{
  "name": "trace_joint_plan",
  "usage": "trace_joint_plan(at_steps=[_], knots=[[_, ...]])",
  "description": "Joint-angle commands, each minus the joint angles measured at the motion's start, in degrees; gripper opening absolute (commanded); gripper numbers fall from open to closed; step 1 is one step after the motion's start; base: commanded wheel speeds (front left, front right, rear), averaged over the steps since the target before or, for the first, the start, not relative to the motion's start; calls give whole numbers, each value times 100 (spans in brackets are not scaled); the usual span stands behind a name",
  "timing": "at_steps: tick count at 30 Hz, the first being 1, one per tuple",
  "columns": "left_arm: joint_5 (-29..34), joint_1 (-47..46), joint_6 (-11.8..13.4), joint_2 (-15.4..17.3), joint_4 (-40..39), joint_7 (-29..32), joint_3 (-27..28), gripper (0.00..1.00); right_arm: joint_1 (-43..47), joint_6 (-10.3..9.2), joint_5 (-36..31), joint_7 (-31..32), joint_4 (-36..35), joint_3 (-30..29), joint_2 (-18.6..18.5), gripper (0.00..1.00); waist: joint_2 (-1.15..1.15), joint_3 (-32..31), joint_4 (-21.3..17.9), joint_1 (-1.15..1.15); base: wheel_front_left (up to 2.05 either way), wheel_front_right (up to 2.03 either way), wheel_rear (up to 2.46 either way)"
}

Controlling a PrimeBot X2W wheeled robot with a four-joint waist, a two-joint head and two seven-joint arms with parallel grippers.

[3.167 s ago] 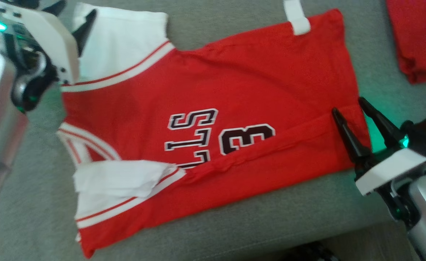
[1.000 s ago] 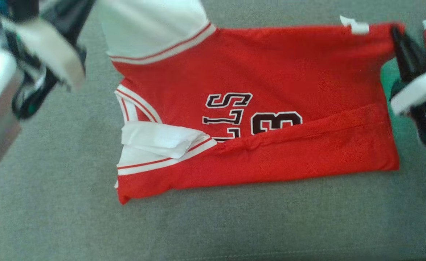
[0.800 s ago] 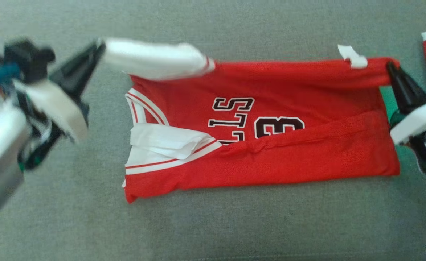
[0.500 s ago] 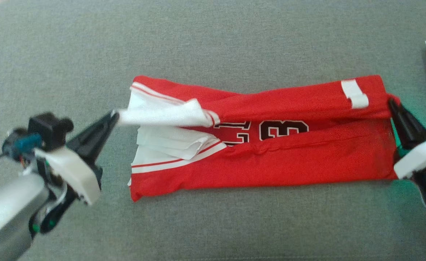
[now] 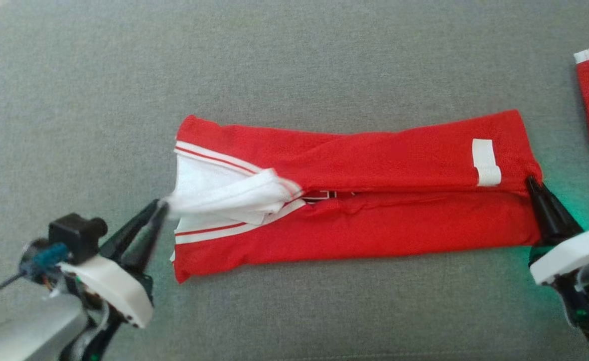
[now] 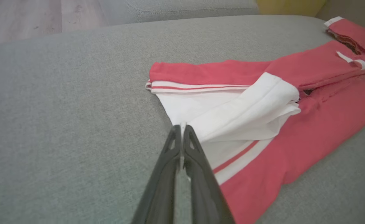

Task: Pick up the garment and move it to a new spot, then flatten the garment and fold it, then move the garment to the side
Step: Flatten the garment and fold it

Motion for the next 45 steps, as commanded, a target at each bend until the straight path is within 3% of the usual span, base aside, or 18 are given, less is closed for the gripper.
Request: trace_joint_plan(at_steps=[1,2,5,9,13,17,22,30,34,39,40,41,42,44,45], knots=[[-93,-49,58,127,-37,-100,247,100,137,-4,-63,-42,-75,-67,-96,71,0,-44,-6,0,0,0,0],[-145,13,87,43,12,-177,268,100,177,-4,-120,-63,-41,-174,-7,100,0,-76,-7,0,0,0,0],[-181,177,294,-238,189,-467,433,100,268,-4,-393,-139,7,-526,282,100,0,-178,-26,0,0,0,0],[-196,636,600,-913,284,-656,1240,100,417,-4,-955,-187,-147,-1219,742,100,0,-396,-81,0,0,0,0],[879,1383,939,-1740,109,-662,2445,100,738,-4,-1696,-191,-440,-2052,1309,100,0,-652,-57,0,0,0,0],[2146,2091,1124,-2482,-45,-663,3209,100,1041,-4,-2275,-192,-543,-2503,1747,100,0,-843,54,0,0,0,0],[3318,2558,1005,-3204,-147,-663,3648,100,1142,-4,-2789,-192,-433,-2983,2118,100,0,-945,274,0,0,0,0],[4458,2941,430,-3880,-193,-664,3885,100,815,-4,-3096,-192,348,-3984,2459,100,0,-934,733,0,0,0,0],[4717,3028,276,-4015,-208,-664,4076,100,561,-4,-3160,-193,747,-4503,2530,100,0,-910,880,0,0,0,0],[4896,3098,75,-4153,-191,-664,4247,100,283,-4,-3314,-155,1451,-4670,2521,100,0,-893,1025,0,0,0,0],[4922,3109,40,-4178,-182,-664,4275,100,246,-4,-3342,-118,1601,-4689,2522,84,0,-894,1055,0,0,0,0],[4922,3109,40,-4178,-182,-664,4275,100,246,-4,-3342,-118,1601,-4689,2522,84,0,-894,1055,0,0,0,0],[4946,3120,11,-4202,-178,-664,4308,100,213,-4,-3369,-84,1738,-4701,2527,46,0,-894,1077,0,0,0,0],[4988,3145,-41,-4243,-176,-664,4378,100,154,-4,-3407,-80,1930,-4695,2547,0,0,-898,1105,0,0,0,0],[5008,3159,-64,-4263,-180,-664,4411,100,126,-4,-3408,-89,1983,-4673,2556,0,0,-897,1112,0,0,0,0]])
